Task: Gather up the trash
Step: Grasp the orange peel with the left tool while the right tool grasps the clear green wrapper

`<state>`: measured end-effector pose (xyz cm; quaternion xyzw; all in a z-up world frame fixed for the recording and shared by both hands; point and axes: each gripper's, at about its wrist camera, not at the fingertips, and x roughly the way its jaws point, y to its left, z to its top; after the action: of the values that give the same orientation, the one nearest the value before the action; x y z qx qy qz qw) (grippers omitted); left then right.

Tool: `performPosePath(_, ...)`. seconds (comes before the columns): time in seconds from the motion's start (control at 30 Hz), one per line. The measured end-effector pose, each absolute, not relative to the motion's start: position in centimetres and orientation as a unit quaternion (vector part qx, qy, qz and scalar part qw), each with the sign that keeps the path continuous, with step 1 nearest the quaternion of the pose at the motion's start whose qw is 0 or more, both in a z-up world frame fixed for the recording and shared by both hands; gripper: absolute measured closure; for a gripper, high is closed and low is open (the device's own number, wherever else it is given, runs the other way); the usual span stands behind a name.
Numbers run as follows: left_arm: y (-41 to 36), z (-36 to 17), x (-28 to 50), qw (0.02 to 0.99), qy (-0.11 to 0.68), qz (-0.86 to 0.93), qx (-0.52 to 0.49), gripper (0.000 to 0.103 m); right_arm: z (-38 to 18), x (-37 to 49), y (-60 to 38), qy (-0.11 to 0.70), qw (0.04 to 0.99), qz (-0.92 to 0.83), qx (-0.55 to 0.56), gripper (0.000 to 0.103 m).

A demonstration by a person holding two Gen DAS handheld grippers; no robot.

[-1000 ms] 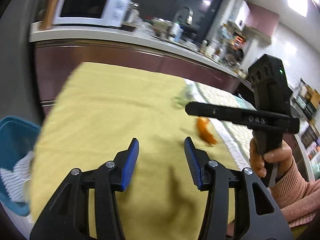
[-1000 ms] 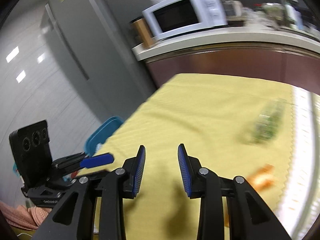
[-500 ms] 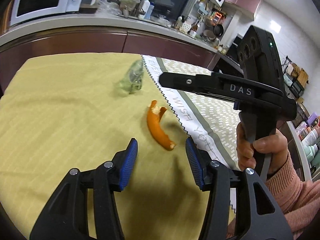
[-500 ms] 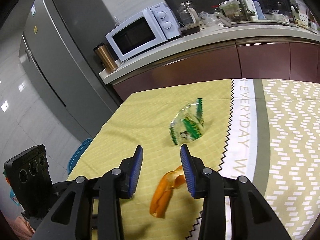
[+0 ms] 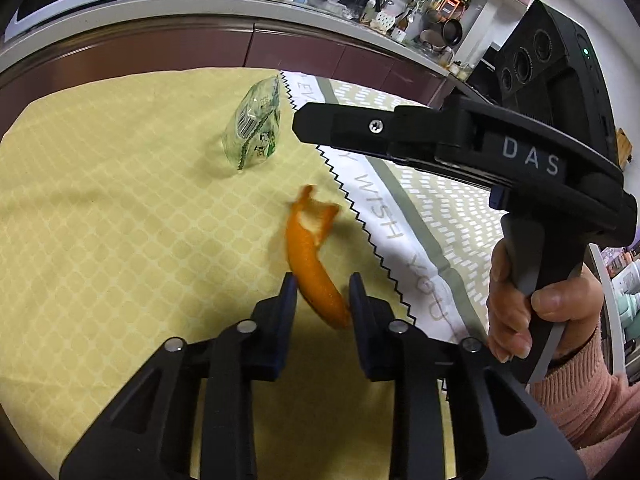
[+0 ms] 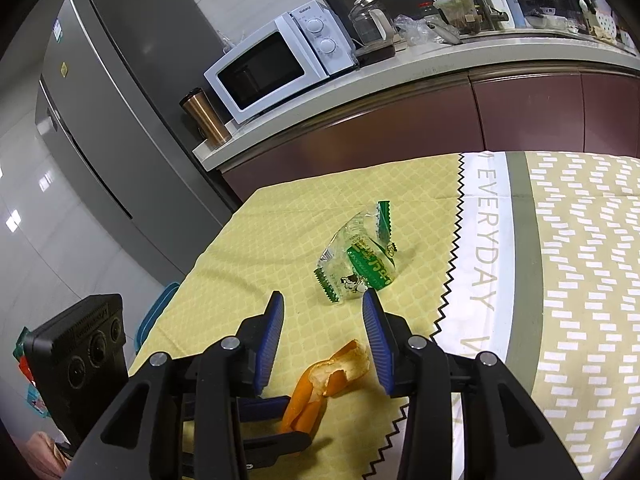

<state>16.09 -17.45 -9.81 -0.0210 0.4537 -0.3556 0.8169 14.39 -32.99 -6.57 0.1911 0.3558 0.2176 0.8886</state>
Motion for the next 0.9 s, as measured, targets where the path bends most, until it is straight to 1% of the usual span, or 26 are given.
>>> performPosePath(0.13,-17.5,-10.0,16.4,0.818,0.455,-0.350,-0.026,0.084,-6.7,14.9,-32.7,0.360,0.888,0.219,0.186,0.064)
performPosePath(0.4,-16.6,-9.8,15.7,0.825,0.448,-0.344,-0.021,0.087,-7.0,16.3,-31.4,0.369,0.892,0.204,0.160,0.064)
performPosePath(0.5,-15.7,-9.5,15.5,0.831,0.442,-0.337,-0.024,0.088,-7.2,16.8,-31.1,0.373,0.895,0.191,0.151,0.060)
performPosePath(0.73,-13.8,-8.8,15.3,0.841,0.432,-0.324,-0.035,0.089,-7.7,17.6,-31.0,0.380,0.898,0.169,0.143,0.060)
performPosePath(0.83,-12.9,-8.5,15.1,0.846,0.428,-0.316,-0.038,0.089,-7.8,17.8,-31.2,0.382,0.898,0.165,0.145,0.062)
performPosePath(0.9,-12.2,-8.4,14.6,0.849,0.425,-0.311,-0.041,0.089,-7.9,17.9,-31.3,0.382,0.898,0.165,0.147,0.068)
